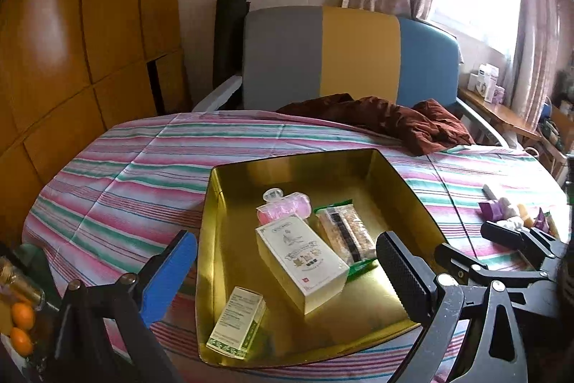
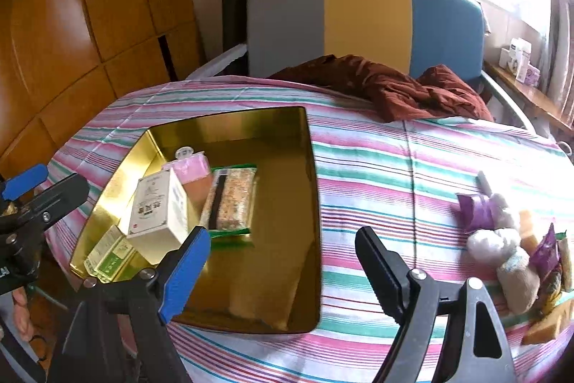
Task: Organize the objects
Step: 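Withdraw both tools from the tray and move toward the pile, then grasp the yellow sponge with the right tool while the left tool grasps the beige knitted sock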
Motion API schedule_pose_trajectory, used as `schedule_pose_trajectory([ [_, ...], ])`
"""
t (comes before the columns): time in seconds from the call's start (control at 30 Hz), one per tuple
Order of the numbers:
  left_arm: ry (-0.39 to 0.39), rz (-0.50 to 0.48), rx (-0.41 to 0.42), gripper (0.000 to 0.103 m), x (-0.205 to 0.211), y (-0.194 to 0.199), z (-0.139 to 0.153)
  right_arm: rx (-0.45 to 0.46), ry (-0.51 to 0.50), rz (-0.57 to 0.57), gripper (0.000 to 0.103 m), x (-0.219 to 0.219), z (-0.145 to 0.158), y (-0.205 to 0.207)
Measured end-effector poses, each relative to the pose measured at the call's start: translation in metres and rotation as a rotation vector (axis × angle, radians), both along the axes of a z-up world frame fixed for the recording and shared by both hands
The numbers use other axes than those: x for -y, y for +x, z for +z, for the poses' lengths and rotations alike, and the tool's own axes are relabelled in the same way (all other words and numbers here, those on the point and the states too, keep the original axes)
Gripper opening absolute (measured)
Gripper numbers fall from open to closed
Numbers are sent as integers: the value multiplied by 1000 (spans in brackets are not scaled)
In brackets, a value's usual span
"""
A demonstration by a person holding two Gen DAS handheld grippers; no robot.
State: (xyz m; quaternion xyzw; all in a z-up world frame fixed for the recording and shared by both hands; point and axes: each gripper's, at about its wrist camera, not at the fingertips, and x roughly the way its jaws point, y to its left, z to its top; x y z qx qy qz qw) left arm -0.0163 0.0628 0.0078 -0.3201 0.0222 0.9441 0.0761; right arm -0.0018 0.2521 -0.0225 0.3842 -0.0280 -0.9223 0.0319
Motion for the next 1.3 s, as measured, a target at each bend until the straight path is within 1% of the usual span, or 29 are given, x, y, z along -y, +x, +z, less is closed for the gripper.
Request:
schedule_pose_trajectory([
  [0.17, 2, -47, -14, 101, -10, 6, 3, -25, 81, -29, 84, -11, -1, 7],
  [0.3, 14, -121, -24, 101, -25, 12, 7, -7, 79, -58, 84, -28, -4, 10],
  [0.4, 19, -193, -35, 101, -40, 16, 10, -31, 86, -86, 84, -44, 1, 18],
  [0.47, 23, -242, -40, 101, -50, 17, 13, -71, 110, -120, 84, -56, 10, 27],
  [0.53, 21, -281, -47, 101, -61, 19, 16, -108, 148, -186, 84, -70, 19, 36],
  [0.57, 23, -298, -48, 101, -67, 20, 17, -101, 155, -227, 84, -78, 21, 38],
  [0.6, 27, -320, -47, 101, -73, 20, 18, -74, 151, -267, 84, -89, 20, 39],
  [0.7, 25, -372, -48, 101, -92, 22, 21, 2, 53, -298, 82, -124, 16, 43],
  [0.8, 21, -437, -45, 101, -111, 27, 23, 32, -48, -381, 82, -163, 15, 61],
  [0.9, 7, -499, -34, 101, -131, 33, 22, 58, -124, -465, 82, -197, 17, 82],
  [0.97, 5, -530, -17, 101, -142, 34, 20, 67, -147, -502, 82, -215, 20, 94],
  [1.1, 0, -587, 27, 101, -164, 34, 15, 115, -139, -547, 82, -248, 23, 119],
  [1.2, 2, -631, 66, 101, -178, 33, 10, 186, -86, -516, 82, -265, 17, 131],
  [1.3, 10, -662, 106, 101, -193, 31, 3, 260, -34, -448, 82, -274, 8, 135],
])
